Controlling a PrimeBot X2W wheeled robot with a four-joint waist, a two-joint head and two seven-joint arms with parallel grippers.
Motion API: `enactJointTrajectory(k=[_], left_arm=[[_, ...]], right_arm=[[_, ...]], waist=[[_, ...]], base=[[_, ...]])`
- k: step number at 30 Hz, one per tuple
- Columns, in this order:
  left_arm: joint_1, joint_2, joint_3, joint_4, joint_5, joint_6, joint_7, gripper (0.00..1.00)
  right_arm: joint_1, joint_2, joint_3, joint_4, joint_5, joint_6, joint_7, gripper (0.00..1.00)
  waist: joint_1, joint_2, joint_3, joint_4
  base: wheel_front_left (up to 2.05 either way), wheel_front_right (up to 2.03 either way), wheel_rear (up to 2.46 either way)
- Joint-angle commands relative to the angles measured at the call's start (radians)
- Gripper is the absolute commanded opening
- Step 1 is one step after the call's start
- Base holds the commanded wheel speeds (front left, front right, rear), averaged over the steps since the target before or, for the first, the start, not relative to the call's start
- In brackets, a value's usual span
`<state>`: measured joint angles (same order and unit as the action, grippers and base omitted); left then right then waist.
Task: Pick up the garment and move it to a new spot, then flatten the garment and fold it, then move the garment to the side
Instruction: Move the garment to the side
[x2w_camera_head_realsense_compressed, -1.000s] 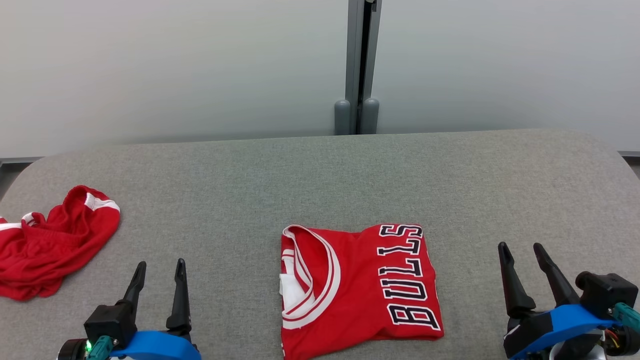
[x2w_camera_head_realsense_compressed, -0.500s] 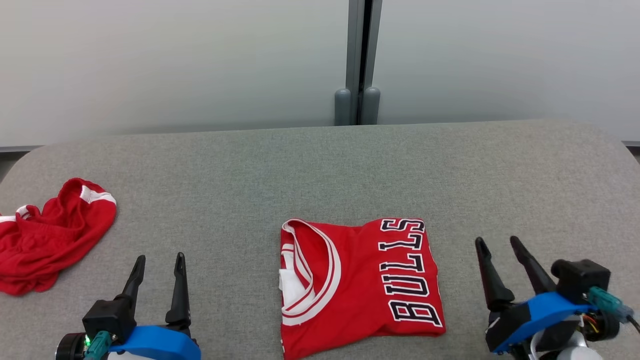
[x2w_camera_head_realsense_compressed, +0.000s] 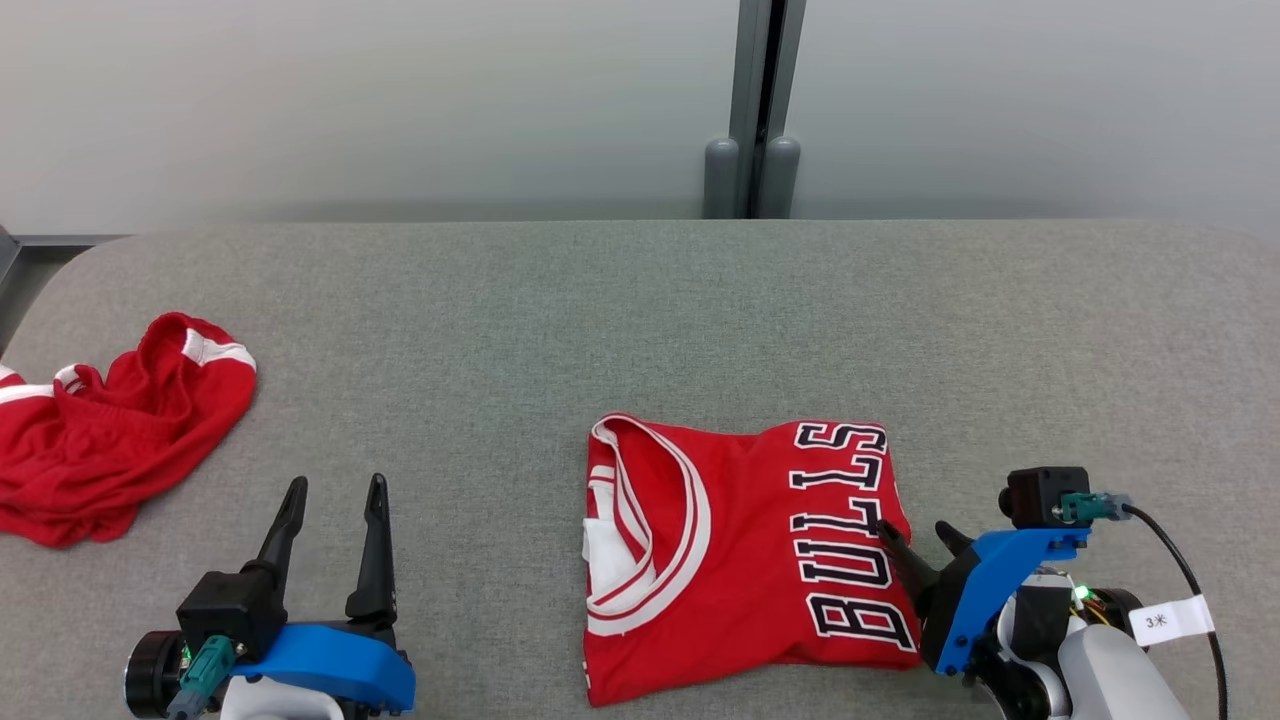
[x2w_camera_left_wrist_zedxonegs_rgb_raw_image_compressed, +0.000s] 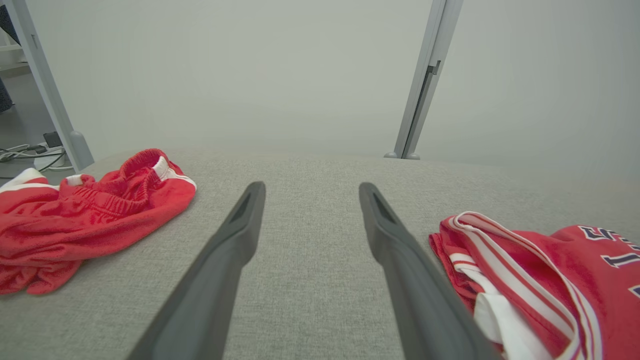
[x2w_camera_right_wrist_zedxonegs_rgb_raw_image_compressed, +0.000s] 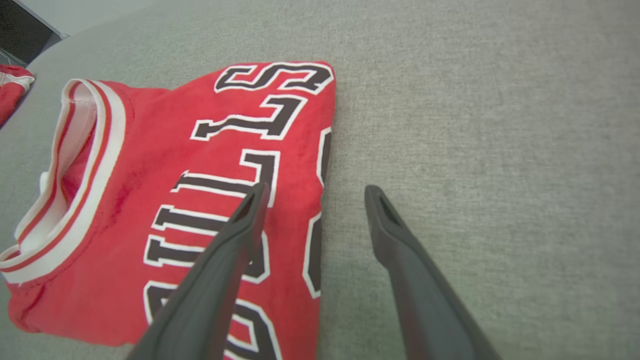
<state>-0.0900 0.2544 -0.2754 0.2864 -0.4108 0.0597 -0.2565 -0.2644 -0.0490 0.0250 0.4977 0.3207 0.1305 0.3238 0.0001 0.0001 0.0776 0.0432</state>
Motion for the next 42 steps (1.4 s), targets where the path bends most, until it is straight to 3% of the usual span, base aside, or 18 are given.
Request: enactJointTrajectory(k=[1, 8, 12, 13, 14, 16, 20, 27, 35, 42], left_arm=[[-0.014, 0.004, -0.001, -0.002, 0.006, -0.003, -0.002, 1.00], [-0.024, -0.002, -0.011, 0.004, 0.008, -0.005, -0.005, 1.00], [-0.031, -0.006, -0.013, 0.006, 0.011, -0.008, -0.006, 1.00], [-0.031, -0.006, -0.013, 0.005, 0.012, -0.008, -0.006, 1.00], [-0.031, -0.006, -0.012, 0.004, 0.012, -0.008, -0.007, 1.00], [-0.032, -0.006, -0.011, 0.000, 0.014, -0.006, -0.007, 1.00], [-0.048, -0.004, -0.007, -0.034, 0.021, -0.006, -0.008, 1.00], [-0.094, 0.003, 0.009, -0.083, 0.044, -0.012, -0.009, 1.00], [-0.169, 0.013, 0.004, -0.131, 0.083, -0.022, -0.009, 1.00], [-0.216, 0.042, 0.006, -0.181, 0.111, -0.014, -0.007, 1.00]], right_arm=[[-0.019, -0.003, 0.001, 0.014, -0.005, 0.001, -0.003, 1.00], [-0.091, -0.003, 0.022, 0.182, 0.002, 0.001, -0.008, 1.00], [-0.107, 0.004, 0.087, 0.250, 0.044, 0.001, 0.011, 1.00], [-0.110, 0.005, 0.104, 0.261, 0.048, 0.002, 0.019, 0.96], [-0.114, 0.007, 0.124, 0.268, 0.048, 0.002, 0.029, 0.40], [-0.129, 0.009, 0.153, 0.267, 0.030, 0.002, 0.037, 0.00], [-0.245, -0.091, 0.251, 0.184, -0.073, -0.001, 0.076, 0.00], [-0.458, -0.286, 0.371, 0.096, -0.092, 0.000, 0.056, 0.00], [-0.629, -0.482, 0.339, 0.137, -0.117, 0.000, -0.013, 0.00], [-0.689, -0.587, 0.234, 0.196, -0.164, 0.000, -0.094, 0.00]], waist=[[-0.0001, -0.0001, 0.009, 0.009], [-0.0001, -0.0001, 0.031, 0.029], [-0.0001, -0.0001, 0.037, 0.031], [-0.0001, -0.0001, 0.039, 0.030], [-0.0001, -0.0001, 0.041, 0.029], [-0.0001, -0.0001, 0.045, 0.023], [-0.0001, -0.0001, 0.090, -0.019], [-0.0001, -0.0001, 0.189, -0.092], [-0.0001, -0.0001, 0.312, -0.161], [-0.0001, -0.0001, 0.413, -0.201]], base=[[0.00, 0.00, 0.00], [0.00, 0.00, 0.00], [0.00, 0.00, 0.00], [0.00, 0.00, 0.00], [0.00, 0.00, 0.00], [0.00, 0.00, 0.00], [0.00, 0.00, 0.00], [0.00, 0.00, 0.00], [0.00, 0.00, 0.00], [0.00, 0.00, 0.00]])
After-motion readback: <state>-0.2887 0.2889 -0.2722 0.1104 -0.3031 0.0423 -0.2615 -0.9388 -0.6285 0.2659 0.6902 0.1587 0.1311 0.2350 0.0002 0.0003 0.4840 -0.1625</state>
